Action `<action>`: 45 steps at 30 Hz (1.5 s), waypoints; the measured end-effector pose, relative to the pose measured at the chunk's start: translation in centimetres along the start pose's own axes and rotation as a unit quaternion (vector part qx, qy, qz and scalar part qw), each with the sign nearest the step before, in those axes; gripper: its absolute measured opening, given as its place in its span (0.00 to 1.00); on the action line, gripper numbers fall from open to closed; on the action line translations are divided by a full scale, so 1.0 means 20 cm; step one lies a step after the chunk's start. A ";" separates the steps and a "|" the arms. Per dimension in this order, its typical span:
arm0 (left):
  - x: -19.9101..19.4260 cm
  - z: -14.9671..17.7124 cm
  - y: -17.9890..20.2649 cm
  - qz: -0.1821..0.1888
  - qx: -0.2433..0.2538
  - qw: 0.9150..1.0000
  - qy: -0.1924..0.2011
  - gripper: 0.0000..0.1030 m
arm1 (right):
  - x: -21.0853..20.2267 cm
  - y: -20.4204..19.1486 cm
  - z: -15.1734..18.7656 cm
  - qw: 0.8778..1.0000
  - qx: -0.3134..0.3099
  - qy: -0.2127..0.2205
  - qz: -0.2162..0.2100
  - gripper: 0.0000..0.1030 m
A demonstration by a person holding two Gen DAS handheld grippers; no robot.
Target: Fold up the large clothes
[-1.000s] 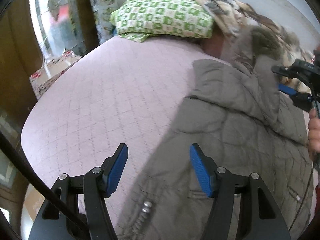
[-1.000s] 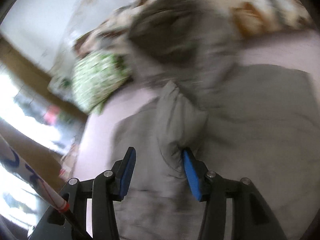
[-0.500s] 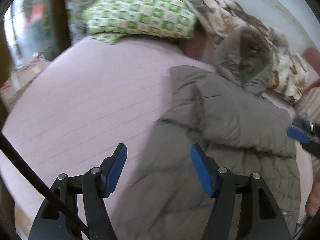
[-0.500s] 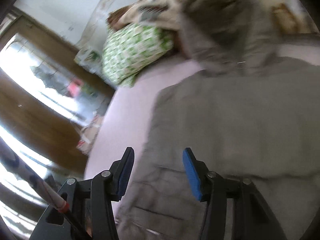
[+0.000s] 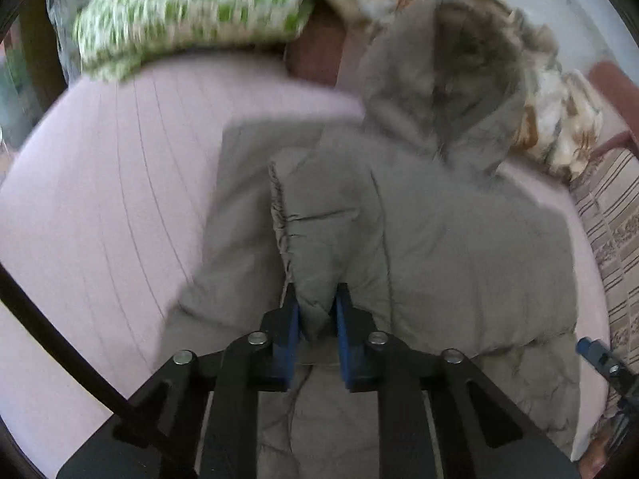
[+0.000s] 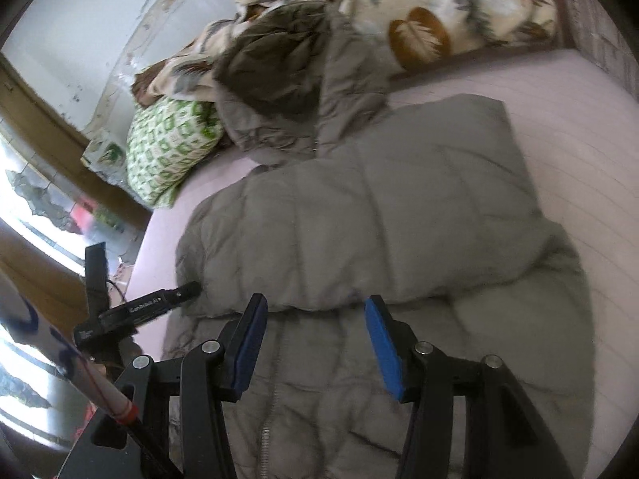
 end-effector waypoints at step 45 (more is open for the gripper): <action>-0.37 1.07 -0.46 -0.109 -0.078 0.990 -0.042 0.55 | -0.24 0.45 0.58 0.981 -0.029 -0.041 0.186 0.60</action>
Point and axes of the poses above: each gripper's, at about its wrist camera, not at the fingertips, and x roughly the way its jaws point, y to its right, z to its underside, the point moved 5 cm from there along x, roughly the way its jaws point, and after that the axes turned 9 degrees about x, right-handed, at the moved point
